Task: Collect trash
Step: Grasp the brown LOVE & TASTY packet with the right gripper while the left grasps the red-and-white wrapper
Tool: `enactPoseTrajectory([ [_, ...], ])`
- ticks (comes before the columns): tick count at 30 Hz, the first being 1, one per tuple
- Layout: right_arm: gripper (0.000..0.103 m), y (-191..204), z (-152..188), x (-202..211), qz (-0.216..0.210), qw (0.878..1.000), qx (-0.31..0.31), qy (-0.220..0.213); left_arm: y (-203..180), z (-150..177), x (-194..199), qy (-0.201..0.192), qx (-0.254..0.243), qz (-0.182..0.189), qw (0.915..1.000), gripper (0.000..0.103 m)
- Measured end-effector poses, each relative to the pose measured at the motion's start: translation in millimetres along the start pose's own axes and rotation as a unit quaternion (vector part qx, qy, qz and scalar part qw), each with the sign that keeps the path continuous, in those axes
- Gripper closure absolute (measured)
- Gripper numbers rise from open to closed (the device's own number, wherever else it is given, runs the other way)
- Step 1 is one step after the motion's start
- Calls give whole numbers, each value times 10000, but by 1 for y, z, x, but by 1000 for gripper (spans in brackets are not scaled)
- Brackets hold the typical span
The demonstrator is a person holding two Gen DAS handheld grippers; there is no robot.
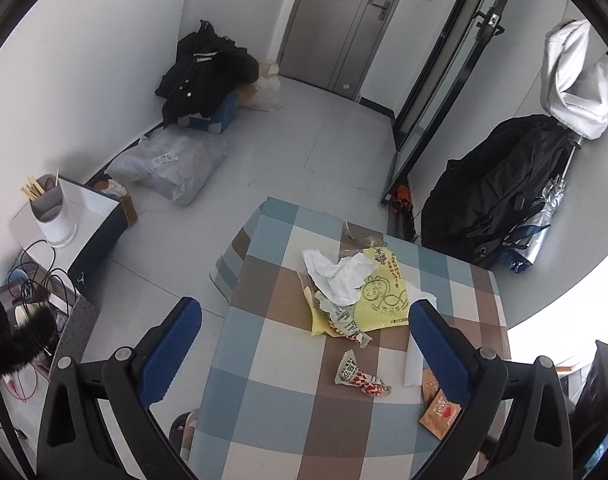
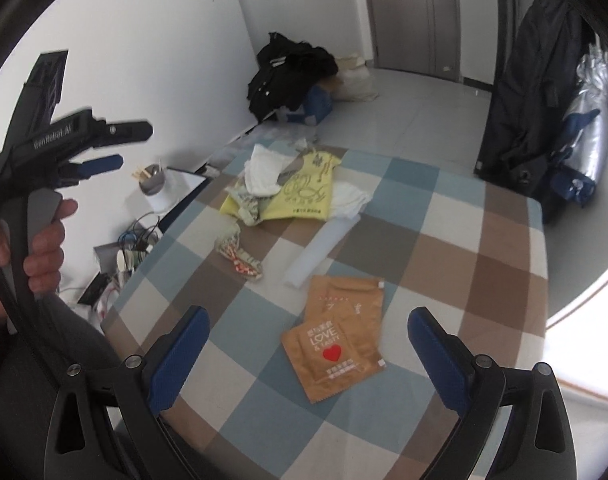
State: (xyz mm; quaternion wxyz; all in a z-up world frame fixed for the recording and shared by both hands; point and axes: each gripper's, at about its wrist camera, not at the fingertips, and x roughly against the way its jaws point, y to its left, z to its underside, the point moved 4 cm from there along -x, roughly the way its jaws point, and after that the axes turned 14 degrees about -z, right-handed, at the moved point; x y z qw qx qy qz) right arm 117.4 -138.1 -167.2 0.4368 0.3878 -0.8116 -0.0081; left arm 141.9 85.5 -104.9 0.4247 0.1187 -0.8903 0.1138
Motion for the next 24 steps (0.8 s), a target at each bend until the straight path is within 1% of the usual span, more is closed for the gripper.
enactPoseTrajectory([
  [3,4,-3,7,-17,82,9994,49,318,-2,-1,-4,-34,-17,-109,9999,1],
  [6,5,-6,13,-27,126,9986,77,507,-3,-1,-8,-15,-48,-147,9999,1],
  [9,5,-11,17,-34,95,9981,21,604,-3,-1,-13,48,-44,-163,9998,1],
  [12,5,-13,23,-43,182,9967,52,793,-3,0,-18,147,-27,-198,9997,1],
  [14,7,-14,27,-49,324,9948,137,961,-1,1,-23,246,16,-193,9995,1],
  [16,12,-16,30,-54,450,9924,175,1134,0,1,-27,331,68,-216,9992,1],
  [20,14,-19,29,-54,481,9927,147,1094,1,-1,-30,402,165,-177,9989,1],
  [24,15,-18,30,-57,652,9911,314,1116,0,-1,-33,448,175,-258,9985,1],
])
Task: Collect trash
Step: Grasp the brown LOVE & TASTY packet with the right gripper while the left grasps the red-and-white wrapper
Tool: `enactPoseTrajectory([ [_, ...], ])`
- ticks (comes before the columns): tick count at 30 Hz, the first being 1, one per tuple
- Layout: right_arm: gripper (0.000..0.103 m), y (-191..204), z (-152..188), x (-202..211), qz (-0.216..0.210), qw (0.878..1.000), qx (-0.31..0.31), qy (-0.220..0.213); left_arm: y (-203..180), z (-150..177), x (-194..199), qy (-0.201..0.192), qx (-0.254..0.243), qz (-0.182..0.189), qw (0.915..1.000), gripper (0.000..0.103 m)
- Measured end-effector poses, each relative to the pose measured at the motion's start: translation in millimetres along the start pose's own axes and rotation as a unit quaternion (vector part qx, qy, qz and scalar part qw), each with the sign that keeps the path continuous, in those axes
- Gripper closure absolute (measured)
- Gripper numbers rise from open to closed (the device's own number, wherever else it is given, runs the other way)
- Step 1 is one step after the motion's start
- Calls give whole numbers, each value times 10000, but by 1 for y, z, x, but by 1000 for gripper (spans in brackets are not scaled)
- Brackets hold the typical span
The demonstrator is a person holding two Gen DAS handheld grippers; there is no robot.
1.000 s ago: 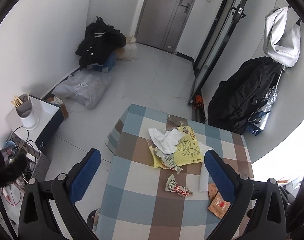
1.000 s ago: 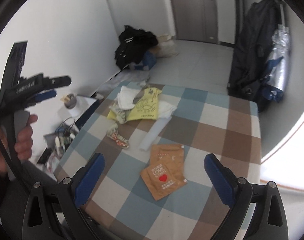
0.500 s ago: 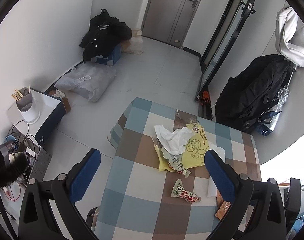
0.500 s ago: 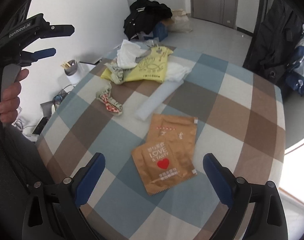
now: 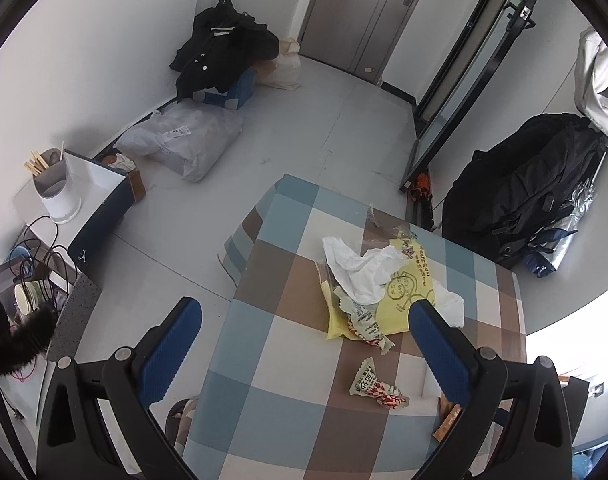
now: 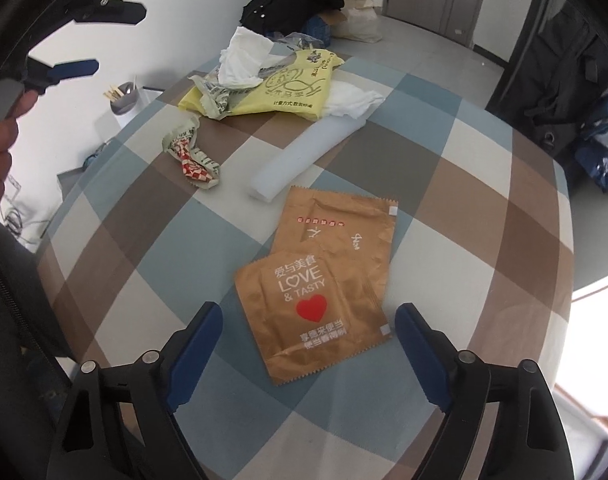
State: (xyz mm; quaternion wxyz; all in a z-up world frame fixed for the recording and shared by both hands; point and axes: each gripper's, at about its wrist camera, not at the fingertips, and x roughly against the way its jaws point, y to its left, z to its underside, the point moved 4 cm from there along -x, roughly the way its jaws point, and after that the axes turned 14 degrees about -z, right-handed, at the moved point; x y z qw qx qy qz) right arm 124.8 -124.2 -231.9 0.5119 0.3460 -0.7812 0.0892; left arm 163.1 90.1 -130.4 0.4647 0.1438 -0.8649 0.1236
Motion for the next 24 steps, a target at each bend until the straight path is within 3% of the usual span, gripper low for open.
enactPoseTrajectory([
  [3,17,0,0,0,66,10000,34,-14,0,1,-5,144,27,-5,9999,1],
  [5,24,-1,-1,2,85,9999,-14,-77,0,1,-6,226,52,7,9997,1],
  [7,32,-2,-1,4,88,9999,-80,-115,0,1,-4,193,56,2,9998,1],
  [12,39,4,3,7,164,9997,16,-154,-4,1,-2,139,-20,-85,9999,1],
  [24,41,16,11,11,162,9996,141,-207,-15,6,-2,189,-136,-244,9994,1],
])
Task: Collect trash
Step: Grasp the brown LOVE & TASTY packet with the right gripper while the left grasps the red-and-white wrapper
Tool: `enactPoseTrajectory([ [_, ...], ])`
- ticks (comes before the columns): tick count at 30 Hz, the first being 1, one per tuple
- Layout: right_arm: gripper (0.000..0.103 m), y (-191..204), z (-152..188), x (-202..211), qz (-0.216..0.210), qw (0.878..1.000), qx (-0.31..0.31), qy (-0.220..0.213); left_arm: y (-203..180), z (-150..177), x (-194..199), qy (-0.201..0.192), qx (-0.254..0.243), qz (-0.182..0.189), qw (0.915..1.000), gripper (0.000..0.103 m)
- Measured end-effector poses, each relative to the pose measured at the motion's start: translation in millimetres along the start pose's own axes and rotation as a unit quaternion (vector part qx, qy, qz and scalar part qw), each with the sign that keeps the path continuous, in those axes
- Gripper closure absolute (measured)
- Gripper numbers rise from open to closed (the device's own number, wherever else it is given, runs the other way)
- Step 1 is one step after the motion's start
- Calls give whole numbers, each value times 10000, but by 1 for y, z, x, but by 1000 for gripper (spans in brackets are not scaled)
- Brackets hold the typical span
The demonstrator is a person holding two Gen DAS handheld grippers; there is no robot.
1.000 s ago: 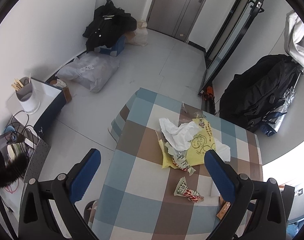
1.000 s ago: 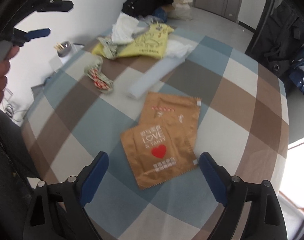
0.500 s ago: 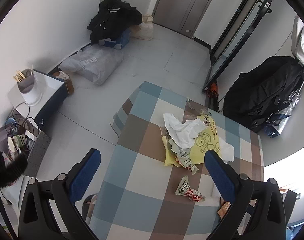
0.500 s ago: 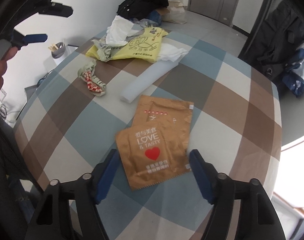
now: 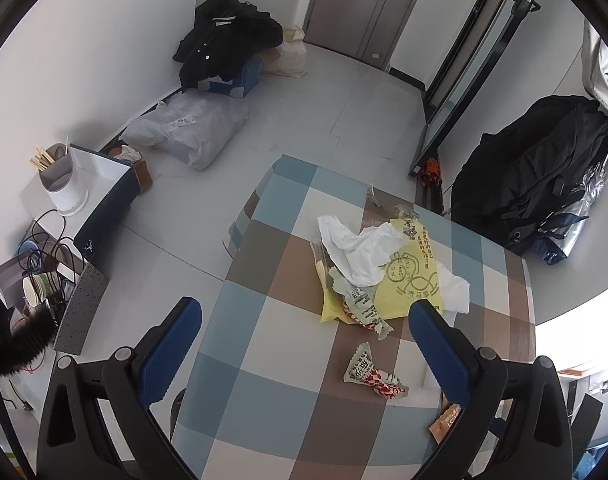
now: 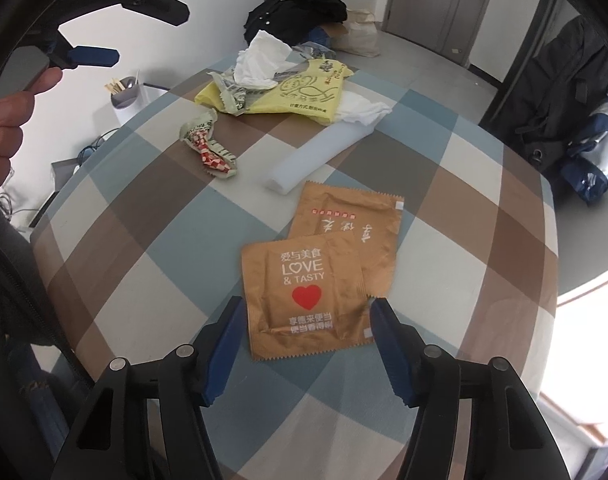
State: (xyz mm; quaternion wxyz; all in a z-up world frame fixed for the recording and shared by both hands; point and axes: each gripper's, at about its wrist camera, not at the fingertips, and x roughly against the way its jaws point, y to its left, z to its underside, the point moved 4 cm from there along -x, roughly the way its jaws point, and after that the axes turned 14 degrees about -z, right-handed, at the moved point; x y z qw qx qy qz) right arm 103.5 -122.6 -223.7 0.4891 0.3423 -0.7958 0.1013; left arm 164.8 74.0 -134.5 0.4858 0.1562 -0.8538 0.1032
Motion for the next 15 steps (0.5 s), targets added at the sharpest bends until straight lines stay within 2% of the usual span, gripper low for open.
enactPoseTrajectory([
  [5,42,-2,1,5,-205,9995,-213,-68,-6,3,-5,81,-90,-129,9998,1],
  [15,42,-11,2,20,-552,9961,-608,-334,-25,20,-26,727,-502,-131,9960,1],
])
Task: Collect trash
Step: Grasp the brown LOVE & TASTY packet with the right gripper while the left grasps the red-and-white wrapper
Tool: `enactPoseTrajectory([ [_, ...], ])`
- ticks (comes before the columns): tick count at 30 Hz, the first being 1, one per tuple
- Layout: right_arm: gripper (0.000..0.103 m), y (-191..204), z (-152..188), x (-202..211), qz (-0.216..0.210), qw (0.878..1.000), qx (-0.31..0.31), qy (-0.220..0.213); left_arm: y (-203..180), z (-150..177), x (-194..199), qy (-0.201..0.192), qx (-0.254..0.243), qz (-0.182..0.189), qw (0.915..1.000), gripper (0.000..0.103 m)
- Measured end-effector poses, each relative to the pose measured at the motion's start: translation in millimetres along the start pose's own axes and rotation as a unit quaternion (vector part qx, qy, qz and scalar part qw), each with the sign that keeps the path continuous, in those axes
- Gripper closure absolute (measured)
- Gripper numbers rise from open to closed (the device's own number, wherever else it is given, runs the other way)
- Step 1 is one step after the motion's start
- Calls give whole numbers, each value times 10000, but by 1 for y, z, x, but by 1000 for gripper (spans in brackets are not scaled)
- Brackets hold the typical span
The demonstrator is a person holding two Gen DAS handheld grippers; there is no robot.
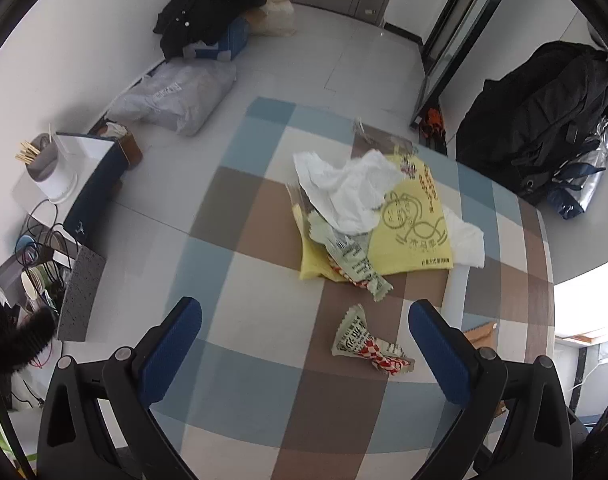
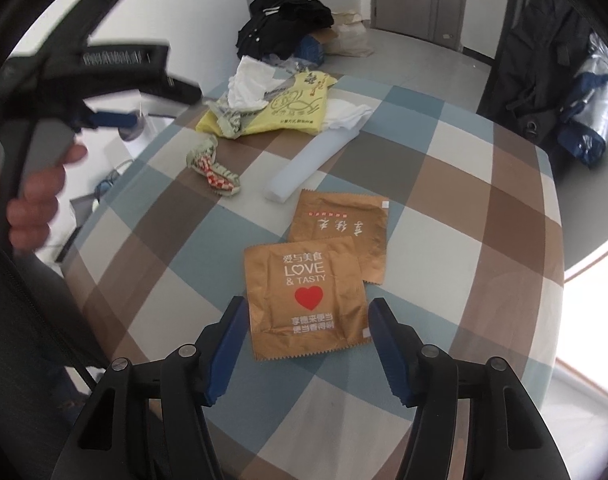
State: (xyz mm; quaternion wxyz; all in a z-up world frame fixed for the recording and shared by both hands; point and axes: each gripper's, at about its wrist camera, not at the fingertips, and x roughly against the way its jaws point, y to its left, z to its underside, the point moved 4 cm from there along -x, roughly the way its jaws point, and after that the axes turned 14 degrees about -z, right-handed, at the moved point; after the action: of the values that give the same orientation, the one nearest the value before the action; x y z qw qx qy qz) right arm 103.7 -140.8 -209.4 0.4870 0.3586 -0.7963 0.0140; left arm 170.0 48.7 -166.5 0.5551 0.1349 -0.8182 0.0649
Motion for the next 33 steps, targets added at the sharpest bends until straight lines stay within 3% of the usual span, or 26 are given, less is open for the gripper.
enactPoseTrajectory([
  [5,42,-2,-3,11,-139,9996,-93,-221,-6,5,-10,178,-165,-281,9993,1],
  [11,42,-6,-10,26,-236,9981,-164,-551,-18,12,-22,463,-384,-324,9977,2],
  [20,42,-17,-10,35,-152,9968,-270,-737,-32,16,-21,347,-644,-554,9958,8],
  [24,42,-21,-9,40,-197,9959,-381,-802,-39,15,-15,264,-710,-526,9957,20],
  [27,42,-22,-9,42,-176,9956,-376,-838,-45,15,-12,164,-943,-674,9931,40],
  [33,42,-20,-8,41,-42,9967,-246,-776,-53,15,-5,34,-1170,-483,9920,74],
])
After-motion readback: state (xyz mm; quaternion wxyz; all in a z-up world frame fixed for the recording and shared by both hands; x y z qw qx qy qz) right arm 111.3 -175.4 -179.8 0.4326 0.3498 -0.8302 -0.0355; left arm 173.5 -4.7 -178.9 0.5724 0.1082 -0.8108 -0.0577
